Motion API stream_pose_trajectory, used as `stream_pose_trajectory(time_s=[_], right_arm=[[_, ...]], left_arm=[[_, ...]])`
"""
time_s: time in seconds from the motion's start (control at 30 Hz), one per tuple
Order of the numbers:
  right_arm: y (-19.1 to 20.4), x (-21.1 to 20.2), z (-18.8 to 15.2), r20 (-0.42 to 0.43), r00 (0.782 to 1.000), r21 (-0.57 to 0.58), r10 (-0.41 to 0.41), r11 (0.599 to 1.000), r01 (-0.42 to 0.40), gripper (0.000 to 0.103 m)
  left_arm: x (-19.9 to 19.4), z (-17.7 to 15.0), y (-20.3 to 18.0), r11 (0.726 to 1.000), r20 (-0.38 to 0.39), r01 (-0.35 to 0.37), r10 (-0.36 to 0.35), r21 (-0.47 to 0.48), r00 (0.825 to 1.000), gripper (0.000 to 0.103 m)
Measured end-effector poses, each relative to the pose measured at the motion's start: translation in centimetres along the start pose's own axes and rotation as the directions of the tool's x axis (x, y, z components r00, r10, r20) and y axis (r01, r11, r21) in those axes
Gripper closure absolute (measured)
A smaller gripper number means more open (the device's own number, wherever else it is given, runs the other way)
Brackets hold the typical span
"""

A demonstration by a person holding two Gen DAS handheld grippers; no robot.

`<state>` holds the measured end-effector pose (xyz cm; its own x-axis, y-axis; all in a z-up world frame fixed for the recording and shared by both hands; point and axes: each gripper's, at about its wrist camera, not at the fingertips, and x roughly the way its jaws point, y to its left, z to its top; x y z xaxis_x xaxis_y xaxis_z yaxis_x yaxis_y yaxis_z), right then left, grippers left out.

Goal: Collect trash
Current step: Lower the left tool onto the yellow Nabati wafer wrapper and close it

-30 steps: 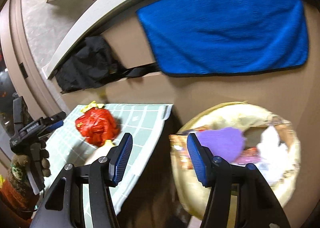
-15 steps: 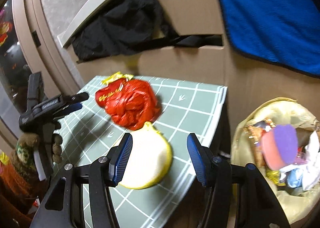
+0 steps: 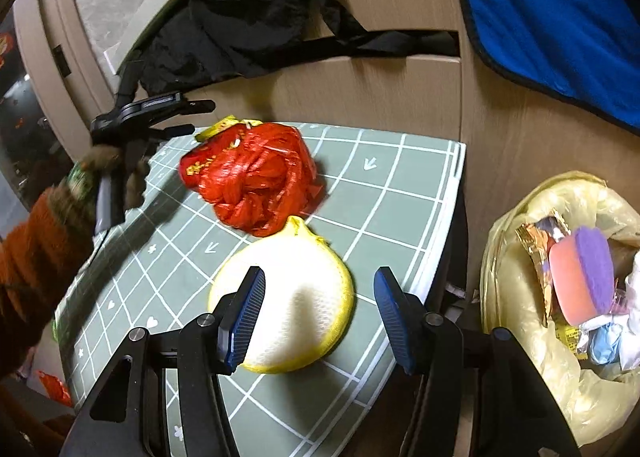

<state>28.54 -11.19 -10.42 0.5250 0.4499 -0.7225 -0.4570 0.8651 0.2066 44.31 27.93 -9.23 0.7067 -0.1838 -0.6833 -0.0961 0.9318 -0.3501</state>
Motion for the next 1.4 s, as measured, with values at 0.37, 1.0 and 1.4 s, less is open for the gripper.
stream_pose_trajectory(time_s=[0.37,1.0,1.4], right_arm=[[-0.5,0.9,0.4,-0.017,1.000,0.014,-0.022,1.000,0.022,0.049],[3.6,2.3,0.1,-0.018,0.999,-0.062,0.044,0.997,-0.045,0.049],[1.7,1.8,0.4,-0.005,1.000,-0.015,0.020,1.000,-0.020,0.049]], left_arm=[[1.5,-2.1,2.1,1.000,-0.142,0.001,-0.001,-0.005,0.990,0.035],[-5.2,-3.5,1.6,0.971,0.040,0.117,-0.128,0.207,0.991,0.014],[3.4,0.2,1.6,0.994,-0.205,0.034,-0.013,0.100,0.979,0.068]])
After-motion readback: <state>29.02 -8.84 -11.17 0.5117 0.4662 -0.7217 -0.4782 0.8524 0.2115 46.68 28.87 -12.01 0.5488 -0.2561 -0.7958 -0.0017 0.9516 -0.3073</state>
